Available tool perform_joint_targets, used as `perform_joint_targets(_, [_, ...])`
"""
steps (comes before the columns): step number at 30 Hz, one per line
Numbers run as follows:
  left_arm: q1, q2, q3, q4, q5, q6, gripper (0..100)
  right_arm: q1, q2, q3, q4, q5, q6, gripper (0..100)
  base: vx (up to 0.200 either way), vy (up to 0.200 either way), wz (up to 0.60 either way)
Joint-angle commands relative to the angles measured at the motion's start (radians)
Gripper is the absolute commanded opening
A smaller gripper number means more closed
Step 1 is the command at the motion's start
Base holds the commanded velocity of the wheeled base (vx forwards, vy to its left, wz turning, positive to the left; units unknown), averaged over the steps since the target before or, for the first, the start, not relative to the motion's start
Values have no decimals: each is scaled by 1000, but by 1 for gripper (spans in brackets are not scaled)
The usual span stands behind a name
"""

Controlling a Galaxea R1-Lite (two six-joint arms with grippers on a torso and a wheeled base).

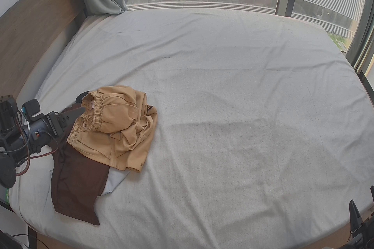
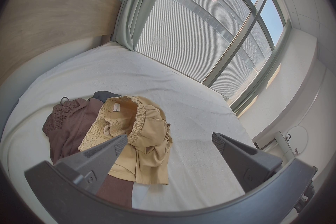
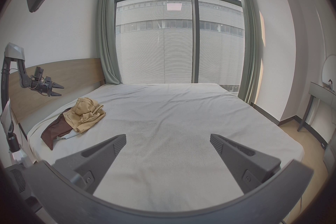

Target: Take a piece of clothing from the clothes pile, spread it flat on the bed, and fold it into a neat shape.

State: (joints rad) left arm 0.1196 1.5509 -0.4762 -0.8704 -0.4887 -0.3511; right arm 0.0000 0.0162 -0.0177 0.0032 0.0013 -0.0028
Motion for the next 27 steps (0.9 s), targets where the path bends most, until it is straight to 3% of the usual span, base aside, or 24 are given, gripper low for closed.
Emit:
perform_joint_targets(1, [11, 118, -32, -36, -16, 0, 100, 0, -12, 18, 0, 0, 0, 100, 0, 0, 0])
perform_joint_targets(27, [-8, 383, -269, -84, -16, -3, 100, 0, -12, 16, 0, 0, 0, 100, 0, 0, 0])
